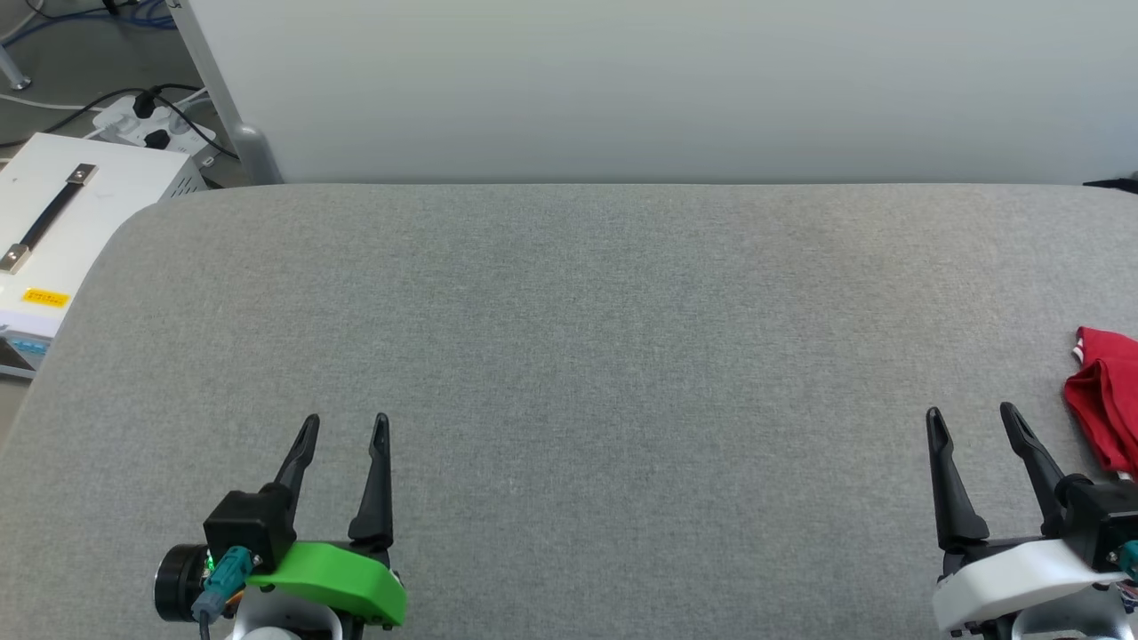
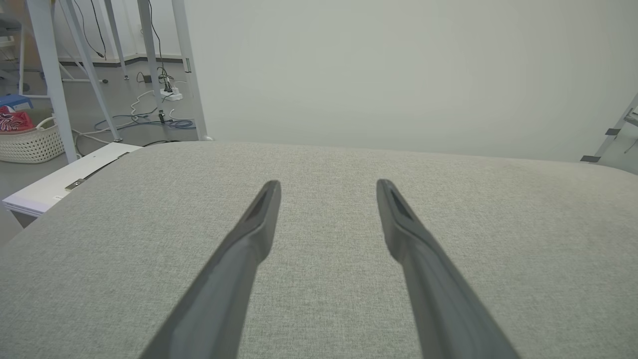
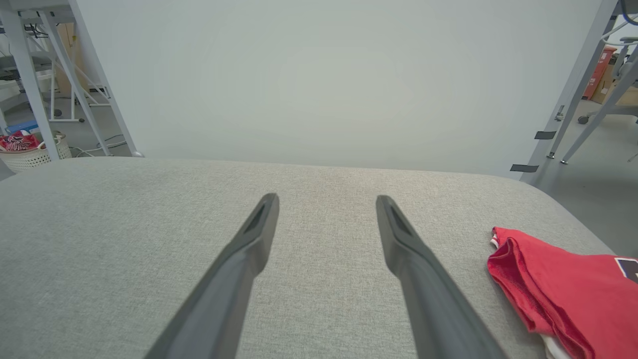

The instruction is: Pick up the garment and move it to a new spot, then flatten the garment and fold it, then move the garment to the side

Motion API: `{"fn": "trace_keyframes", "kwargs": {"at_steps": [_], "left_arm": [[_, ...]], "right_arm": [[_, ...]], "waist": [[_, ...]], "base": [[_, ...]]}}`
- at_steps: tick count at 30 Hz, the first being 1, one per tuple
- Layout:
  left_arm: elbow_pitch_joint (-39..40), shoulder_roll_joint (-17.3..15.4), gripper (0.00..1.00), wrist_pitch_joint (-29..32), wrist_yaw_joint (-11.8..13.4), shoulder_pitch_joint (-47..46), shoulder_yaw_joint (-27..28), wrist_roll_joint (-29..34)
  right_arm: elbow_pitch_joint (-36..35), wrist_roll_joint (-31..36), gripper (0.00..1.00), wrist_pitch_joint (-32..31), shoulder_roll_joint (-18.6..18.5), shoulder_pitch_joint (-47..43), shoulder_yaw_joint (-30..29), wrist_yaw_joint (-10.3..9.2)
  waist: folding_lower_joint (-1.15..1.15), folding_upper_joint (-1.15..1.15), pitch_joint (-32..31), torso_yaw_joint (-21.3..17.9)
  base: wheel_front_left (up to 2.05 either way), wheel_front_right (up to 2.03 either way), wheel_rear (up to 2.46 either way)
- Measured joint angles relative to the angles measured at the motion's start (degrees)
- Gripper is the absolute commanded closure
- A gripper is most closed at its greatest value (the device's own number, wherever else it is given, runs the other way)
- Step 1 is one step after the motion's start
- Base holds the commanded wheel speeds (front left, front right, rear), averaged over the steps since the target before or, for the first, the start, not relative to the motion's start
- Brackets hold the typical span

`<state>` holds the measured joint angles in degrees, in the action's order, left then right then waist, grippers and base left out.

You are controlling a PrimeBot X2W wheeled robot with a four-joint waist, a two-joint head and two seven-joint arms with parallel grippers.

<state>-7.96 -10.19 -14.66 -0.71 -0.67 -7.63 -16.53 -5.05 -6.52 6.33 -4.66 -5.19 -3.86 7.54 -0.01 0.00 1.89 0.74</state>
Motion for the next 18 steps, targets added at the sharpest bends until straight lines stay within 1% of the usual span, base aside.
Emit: {"fn": "trace_keyframes", "kwargs": {"at_steps": [7,14,18], "left_arm": [[-0.8,0.02,0.0,0.0,-0.52,0.33,0.12,0.55],[-0.85,0.36,0.0,0.0,-0.68,0.33,0.21,1.42],[-1.15,0.56,0.0,0.0,-1.37,0.32,0.32,1.46]], "right_arm": [[-4.68,-0.01,0.0,-2.4,0.15,-2.16,0.6,0.0],[-5.26,-0.35,0.0,-2.66,0.14,-2.43,0.46,0.0],[-5.47,-0.73,0.0,-2.61,0.14,-2.43,0.51,0.0]], "waist": [[0.0,0.0,-0.38,-0.4],[0.0,0.0,-0.31,-0.4],[0.0,0.0,-0.3,-0.4]], "base": [[0.0,0.0,0.0],[0.0,0.0,0.0],[0.0,0.0,0.0]]}}
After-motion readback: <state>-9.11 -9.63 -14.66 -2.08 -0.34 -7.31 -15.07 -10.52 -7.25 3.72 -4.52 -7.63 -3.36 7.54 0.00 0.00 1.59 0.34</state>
